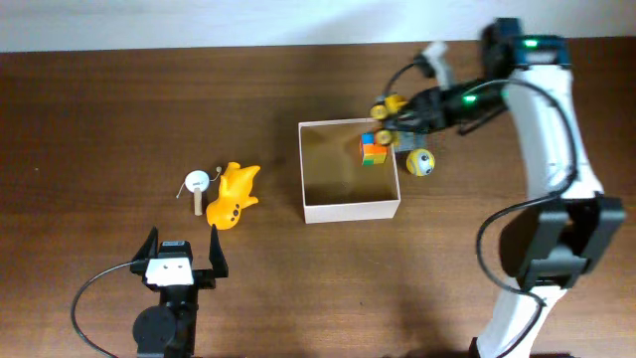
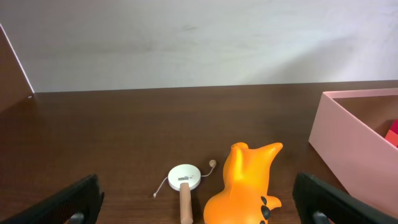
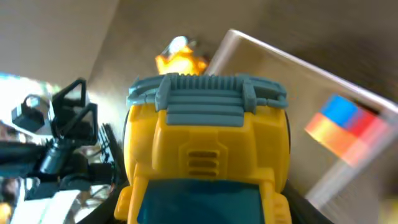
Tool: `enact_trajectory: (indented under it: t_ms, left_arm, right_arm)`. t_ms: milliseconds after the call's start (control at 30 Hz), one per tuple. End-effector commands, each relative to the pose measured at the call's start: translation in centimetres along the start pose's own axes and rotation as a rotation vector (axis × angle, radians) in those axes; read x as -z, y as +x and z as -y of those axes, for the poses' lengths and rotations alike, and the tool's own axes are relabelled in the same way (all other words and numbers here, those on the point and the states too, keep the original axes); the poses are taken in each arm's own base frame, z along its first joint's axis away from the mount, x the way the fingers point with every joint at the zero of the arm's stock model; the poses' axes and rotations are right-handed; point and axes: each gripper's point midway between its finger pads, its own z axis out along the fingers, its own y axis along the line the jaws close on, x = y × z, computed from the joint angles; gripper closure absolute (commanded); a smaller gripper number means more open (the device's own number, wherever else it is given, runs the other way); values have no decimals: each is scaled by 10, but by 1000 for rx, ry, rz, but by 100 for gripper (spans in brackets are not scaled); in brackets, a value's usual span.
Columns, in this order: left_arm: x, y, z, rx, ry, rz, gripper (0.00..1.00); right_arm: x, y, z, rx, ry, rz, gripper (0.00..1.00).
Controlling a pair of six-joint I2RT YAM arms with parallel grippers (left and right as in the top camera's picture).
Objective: Pack container
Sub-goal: 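Carry the truck with the right gripper over the box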
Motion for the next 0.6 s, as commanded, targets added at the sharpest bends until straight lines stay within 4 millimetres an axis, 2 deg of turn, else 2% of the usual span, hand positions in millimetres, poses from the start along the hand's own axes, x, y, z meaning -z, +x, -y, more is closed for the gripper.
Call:
enact_trajectory:
  t_ms: [0, 133, 233, 400, 567]
  left_arm:
    - [0, 1, 2, -15, 11, 2, 1]
    - [0, 1, 2, -15, 11, 2, 1]
    - [0, 1, 2, -15, 11, 2, 1]
    - [0, 1, 2, -15, 11, 3, 1]
    - [0, 1, 2, -15, 11, 2, 1]
  right_arm:
    - [-45, -12, -44, 135, -63, -43, 59]
    - [-86, -14, -39, 115, 120, -125, 59]
    - [-101, -13, -25, 70, 313, -156, 59]
    - [-103, -21, -4, -25, 568, -114, 59]
    - [-100, -26, 8, -108, 715, -50, 59]
